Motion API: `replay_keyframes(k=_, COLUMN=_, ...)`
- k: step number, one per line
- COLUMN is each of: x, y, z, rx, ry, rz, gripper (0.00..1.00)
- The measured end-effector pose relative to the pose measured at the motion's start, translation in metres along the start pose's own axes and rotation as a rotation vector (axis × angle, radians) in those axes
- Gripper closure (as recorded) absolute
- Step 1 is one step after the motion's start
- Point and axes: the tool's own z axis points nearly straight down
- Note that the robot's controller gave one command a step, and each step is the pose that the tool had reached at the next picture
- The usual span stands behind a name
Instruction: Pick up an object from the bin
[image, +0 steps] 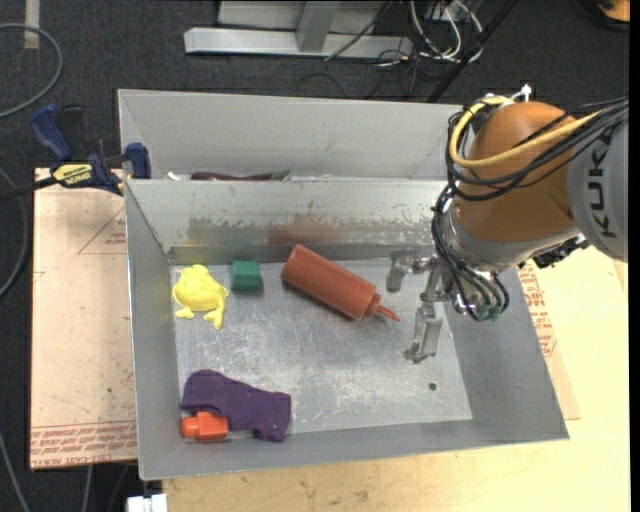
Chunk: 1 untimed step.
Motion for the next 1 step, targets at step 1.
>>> replay_keyframes(k=1, x=-0.0012, y=0.0, z=-0.0045, rx=0.0, ry=-0.008, rz=0.0, gripper=0.0)
